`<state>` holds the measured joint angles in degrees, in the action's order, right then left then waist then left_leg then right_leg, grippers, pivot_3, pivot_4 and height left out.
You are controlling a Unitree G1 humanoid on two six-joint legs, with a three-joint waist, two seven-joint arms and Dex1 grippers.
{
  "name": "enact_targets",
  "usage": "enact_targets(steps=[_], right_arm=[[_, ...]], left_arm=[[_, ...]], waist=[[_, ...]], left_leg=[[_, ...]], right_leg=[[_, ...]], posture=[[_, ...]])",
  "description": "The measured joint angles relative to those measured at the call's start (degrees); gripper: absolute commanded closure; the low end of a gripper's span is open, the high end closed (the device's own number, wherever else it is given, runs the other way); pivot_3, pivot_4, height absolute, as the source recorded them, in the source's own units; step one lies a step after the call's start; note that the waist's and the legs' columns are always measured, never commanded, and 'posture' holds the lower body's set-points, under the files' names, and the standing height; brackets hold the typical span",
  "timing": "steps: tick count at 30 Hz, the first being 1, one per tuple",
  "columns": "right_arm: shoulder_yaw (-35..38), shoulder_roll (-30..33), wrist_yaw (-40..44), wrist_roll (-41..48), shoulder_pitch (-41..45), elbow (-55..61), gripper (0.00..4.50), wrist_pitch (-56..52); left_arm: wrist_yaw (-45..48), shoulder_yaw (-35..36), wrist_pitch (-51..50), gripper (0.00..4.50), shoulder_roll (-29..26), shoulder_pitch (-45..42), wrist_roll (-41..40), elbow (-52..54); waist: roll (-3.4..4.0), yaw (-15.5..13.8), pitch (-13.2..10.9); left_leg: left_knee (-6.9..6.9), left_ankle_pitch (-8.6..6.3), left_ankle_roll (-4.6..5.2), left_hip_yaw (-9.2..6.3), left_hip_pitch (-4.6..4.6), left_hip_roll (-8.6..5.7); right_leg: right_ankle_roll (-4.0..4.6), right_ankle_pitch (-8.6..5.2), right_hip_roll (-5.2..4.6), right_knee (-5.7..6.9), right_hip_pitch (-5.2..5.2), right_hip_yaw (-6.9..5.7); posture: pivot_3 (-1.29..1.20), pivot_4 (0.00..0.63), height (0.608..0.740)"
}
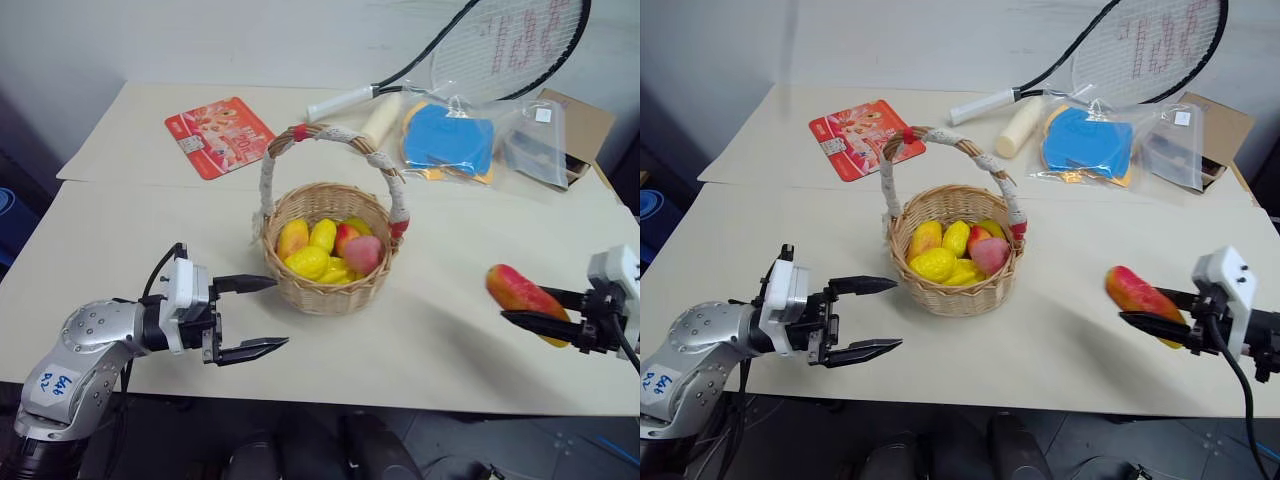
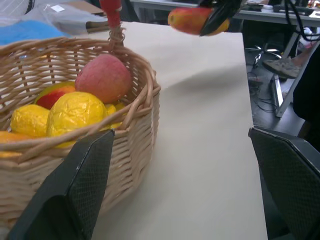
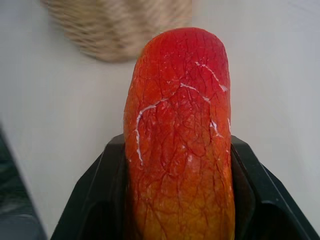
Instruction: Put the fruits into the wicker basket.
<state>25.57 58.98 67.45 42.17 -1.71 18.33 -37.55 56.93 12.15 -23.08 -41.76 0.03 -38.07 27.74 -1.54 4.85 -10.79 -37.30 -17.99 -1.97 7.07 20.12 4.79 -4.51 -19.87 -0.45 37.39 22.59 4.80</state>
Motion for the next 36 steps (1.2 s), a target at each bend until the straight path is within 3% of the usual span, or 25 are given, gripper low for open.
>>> enact_targets(steps=[3, 6, 11, 13, 17, 20, 25, 29, 32, 36], right_arm=[[-8.1, -3.4, -1.3, 11.6, 14.7, 7.8, 2.50, -5.7], [-15.4, -6.3, -4.6, 13.4, 22.7, 10.7, 2.50, -8.9], [-29.3, -20.3, -19.5, 3.8, 33.9, 8.5, 2.50, -10.1], [-31.4, -25.1, -24.8, -0.1, 36.5, 6.6, 2.50, -9.5], [-34.2, -30.5, -30.0, -8.0, 38.8, 2.4, 2.50, -4.9], [-34.2, -32.1, -30.7, -9.4, 39.6, -0.2, 1.65, -4.0], [-32.8, -28.8, -24.0, -8.9, 38.7, -0.4, 0.10, -1.7], [-25.9, -24.4, -15.8, -2.6, 34.4, 2.1, 0.10, -0.1], [-20.4, -15.7, -8.3, 1.3, 28.5, 3.4, 0.10, -0.8], [-17.6, -6.4, 1.5, -0.1, 21.2, -3.6, 0.10, 0.4]], left_arm=[[-5.5, 5.5, -1.3, 0.00, 4.4, 0.7, -4.5, -0.8], [-6.3, 8.4, -1.7, 0.00, 3.8, 3.4, -4.9, -1.2], [-6.4, 10.3, -1.4, 0.00, 2.3, 5.9, -4.3, -0.4], [-6.4, 10.4, -1.2, 0.00, 2.3, 6.3, -4.2, 0.7], [-7.0, 10.3, -1.2, 0.00, 2.3, 7.2, -4.2, 2.1], [-7.4, 10.2, -1.3, 0.00, 2.3, 7.8, -4.3, 3.9], [-8.0, 9.7, -1.9, 0.00, 2.0, 9.7, -4.2, 5.6], [-8.9, 9.4, -1.9, 0.00, 2.0, 10.4, -4.1, 6.4], [-9.3, 9.2, -2.0, 0.00, 1.7, 10.6, -4.1, 7.6], [-9.3, 9.5, -2.4, 0.00, 0.4, 9.7, -4.2, 7.5]], waist=[[-0.06, 0.2, -0.1], [-0.27, -0.2, 0.0], [-0.39, -0.1, 0.0], [-0.41, -0.1, 0.0], [-0.41, -0.1, 0.0], [-0.41, 0.0, 0.0], [-0.40, 0.0, 0.0], [-0.40, -0.4, 0.0], [-0.40, -0.7, 0.0], [-0.40, -0.5, 0.0]], left_leg=[[-0.05, -0.04, 0.06, -0.21, 0.01, -0.05], [-0.05, -0.03, -0.02, -0.33, 0.12, -0.02], [-0.26, -0.13, 0.13, -0.12, 0.57, -0.13], [-0.50, -0.13, 0.12, -0.12, 1.11, -0.10], [-0.56, -0.14, 0.08, -0.11, 1.21, -0.05], [-0.62, -0.15, 0.10, -0.03, 1.16, -0.05], [-0.66, -0.16, 0.13, -0.06, 1.11, -0.05], [-0.66, -0.23, 0.22, -0.15, 1.12, -0.06], [-0.66, -0.30, 0.31, -0.16, 1.10, -0.08], [-0.74, -0.41, 0.51, -0.07, 0.96, -0.09]], right_leg=[[-0.06, 0.04, 0.03, 0.05, 0.03, 0.07], [-0.01, 0.02, 0.00, -0.01, 0.13, -0.07], [-0.01, 0.02, -0.23, 0.02, 0.61, -0.03], [-0.01, 0.02, -0.22, 0.21, 1.12, -0.06], [0.02, 0.00, -0.19, 0.29, 1.25, -0.10], [0.02, 0.00, -0.19, 0.34, 1.22, -0.06], [0.02, 0.00, -0.14, 0.42, 1.19, -0.06], [0.02, 0.00, -0.16, 0.30, 1.08, -0.10], [-0.01, 0.02, -0.21, 0.10, 0.93, -0.11], [-0.06, 0.05, -0.18, 0.08, 0.82, -0.02]], posture=[[0.00, 0.150, 0.740], [0.00, 0.150, 0.740], [0.00, 0.150, 0.740], [0.00, 0.150, 0.740], [0.00, 0.150, 0.740], [0.00, 0.150, 0.740], [0.00, 0.150, 0.740], [0.00, 0.150, 0.740], [0.00, 0.150, 0.740], [0.00, 0.150, 0.740]])
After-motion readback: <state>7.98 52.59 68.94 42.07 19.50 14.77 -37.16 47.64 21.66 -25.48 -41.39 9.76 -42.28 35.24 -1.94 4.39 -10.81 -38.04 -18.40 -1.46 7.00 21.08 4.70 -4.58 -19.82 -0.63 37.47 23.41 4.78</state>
